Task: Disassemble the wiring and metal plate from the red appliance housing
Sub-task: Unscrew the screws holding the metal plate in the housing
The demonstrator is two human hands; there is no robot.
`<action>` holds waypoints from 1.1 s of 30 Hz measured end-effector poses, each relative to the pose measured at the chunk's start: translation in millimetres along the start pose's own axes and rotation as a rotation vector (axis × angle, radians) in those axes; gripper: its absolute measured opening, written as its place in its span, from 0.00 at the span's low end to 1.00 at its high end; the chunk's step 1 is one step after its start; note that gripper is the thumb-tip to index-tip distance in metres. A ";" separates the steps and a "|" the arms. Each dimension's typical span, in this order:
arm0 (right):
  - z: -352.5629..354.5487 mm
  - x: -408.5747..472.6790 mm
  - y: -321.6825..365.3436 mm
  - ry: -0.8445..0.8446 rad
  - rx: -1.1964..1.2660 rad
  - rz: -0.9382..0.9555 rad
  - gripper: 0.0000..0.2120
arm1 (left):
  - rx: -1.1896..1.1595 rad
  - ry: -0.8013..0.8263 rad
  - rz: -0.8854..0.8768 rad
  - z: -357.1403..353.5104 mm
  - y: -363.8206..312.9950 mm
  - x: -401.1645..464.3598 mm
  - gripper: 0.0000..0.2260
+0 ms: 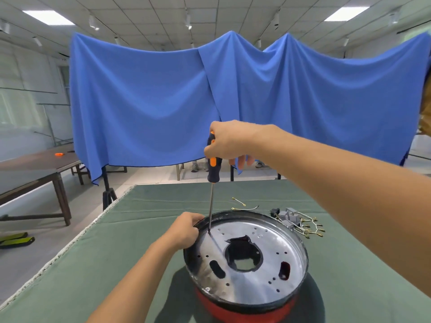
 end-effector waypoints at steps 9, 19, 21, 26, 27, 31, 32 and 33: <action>17.5 6.7 15.4 -0.278 -0.004 0.036 0.10 | 0.024 0.018 0.017 26.2 -3.2 4.2 0.26; -2.1 17.8 22.8 -0.290 -0.105 0.026 0.13 | 0.188 -0.106 0.191 12.2 38.5 11.6 0.09; -5.5 22.7 26.9 -0.223 -0.016 0.042 0.07 | 0.200 -0.154 0.221 13.4 45.2 8.9 0.06; -1.3 30.3 47.5 -0.235 -0.081 0.099 0.12 | -0.061 -0.196 0.259 10.2 49.0 0.2 0.11; 2.1 30.4 53.8 -0.274 -0.169 0.111 0.15 | -0.097 -0.188 0.251 6.0 45.8 -1.8 0.10; 15.1 31.3 79.7 -0.396 -0.332 0.209 0.12 | -0.241 -0.107 0.173 -4.4 27.0 -5.2 0.09; 15.9 33.7 81.4 -0.365 -0.287 0.221 0.09 | -0.255 -0.086 0.154 -2.7 22.7 -6.2 0.11; 16.0 36.2 81.3 -0.306 -0.214 0.217 0.07 | -0.241 -0.065 0.132 0.4 19.2 -7.3 0.14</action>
Point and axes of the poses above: each hand's wrist, its own x-axis towards the middle knuckle, its own z-axis out of the back of the hand, y = z × x, the point moved 8 cm from there along x, towards the middle knuckle, and after that the axes turned 9 degrees about z, right-handed, at the moved point
